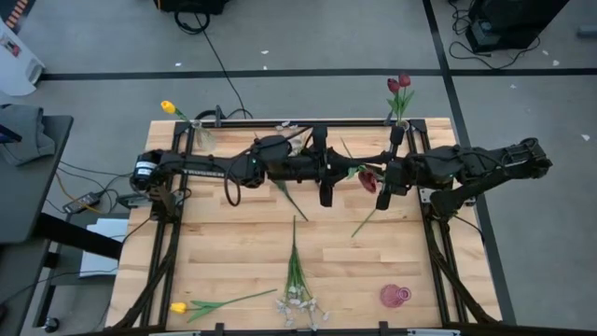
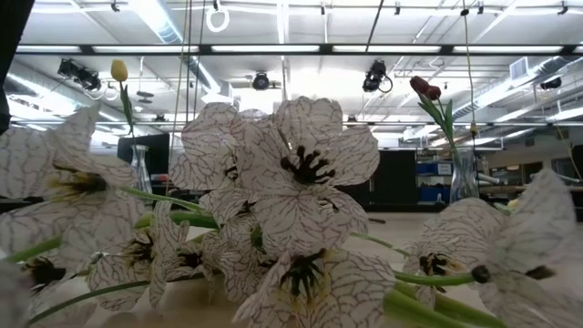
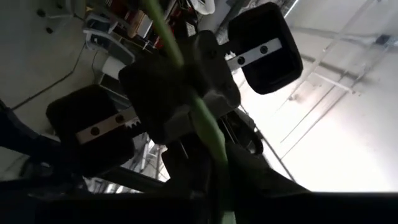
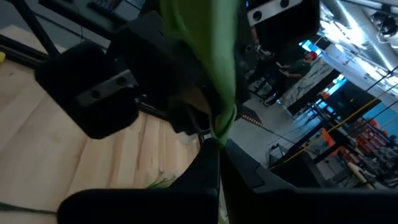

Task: Sort flowers into vase by color
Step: Put the red flower into the right transparent vase

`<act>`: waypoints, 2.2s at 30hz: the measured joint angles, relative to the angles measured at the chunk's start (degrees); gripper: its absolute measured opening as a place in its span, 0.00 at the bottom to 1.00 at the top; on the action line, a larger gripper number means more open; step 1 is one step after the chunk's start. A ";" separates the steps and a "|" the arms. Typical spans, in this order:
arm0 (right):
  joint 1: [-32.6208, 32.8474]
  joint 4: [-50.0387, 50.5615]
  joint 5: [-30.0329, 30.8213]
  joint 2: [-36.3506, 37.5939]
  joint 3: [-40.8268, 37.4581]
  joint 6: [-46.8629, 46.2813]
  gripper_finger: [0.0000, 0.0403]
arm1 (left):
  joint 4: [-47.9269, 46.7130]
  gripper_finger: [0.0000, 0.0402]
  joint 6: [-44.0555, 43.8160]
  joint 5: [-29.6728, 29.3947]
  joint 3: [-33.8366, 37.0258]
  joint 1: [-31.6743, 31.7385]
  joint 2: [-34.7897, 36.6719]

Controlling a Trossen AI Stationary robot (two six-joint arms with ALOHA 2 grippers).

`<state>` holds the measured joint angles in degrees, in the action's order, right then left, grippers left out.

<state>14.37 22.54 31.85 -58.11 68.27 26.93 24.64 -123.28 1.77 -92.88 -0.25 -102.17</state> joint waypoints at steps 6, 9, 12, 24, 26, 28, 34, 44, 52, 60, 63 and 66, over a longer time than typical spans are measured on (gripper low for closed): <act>-0.60 1.59 0.02 0.00 0.00 -1.29 0.02 | 2.35 0.26 5.41 5.22 0.00 1.86 0.00; -1.65 2.23 -0.02 -0.02 0.00 -3.06 0.02 | 4.85 0.35 7.81 9.91 0.00 3.24 0.00; -2.80 2.33 -0.01 -0.02 0.00 -3.23 0.02 | 6.32 0.43 9.25 14.63 0.00 4.74 0.00; -7.69 3.83 0.00 0.23 0.00 -9.26 0.02 | 2.50 0.55 8.35 45.99 0.00 9.64 0.00; -8.44 3.83 0.00 0.57 0.00 -10.04 0.02 | 0.70 0.55 8.97 51.95 0.00 9.73 0.00; -9.18 3.79 0.40 1.07 0.00 -10.47 0.02 | -1.67 0.55 10.96 56.02 0.00 9.73 0.02; -12.92 3.68 1.44 3.68 0.00 -13.63 0.02 | -13.31 0.54 28.20 54.46 -0.02 10.80 0.02; -19.34 3.66 2.25 9.44 0.00 -22.81 0.02 | -28.70 0.54 61.12 22.87 -0.02 14.30 0.00; -22.60 3.68 7.84 13.91 0.00 -30.66 0.02 | -43.93 0.54 81.67 2.81 -0.02 12.57 0.00; -23.37 8.12 15.77 21.33 0.00 -33.67 0.02 | -61.62 0.54 90.69 -11.45 0.00 9.22 3.83; -23.39 9.46 16.97 24.16 0.09 -34.88 0.02 | -67.13 0.54 92.42 -18.64 0.00 7.74 7.46; -23.39 11.20 17.25 25.83 0.09 -36.09 0.02 | -70.25 0.54 93.29 -25.86 0.00 6.01 11.94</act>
<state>-9.02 33.74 49.10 -32.28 68.36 -9.16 -45.61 -29.99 -24.09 -92.88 5.75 -90.23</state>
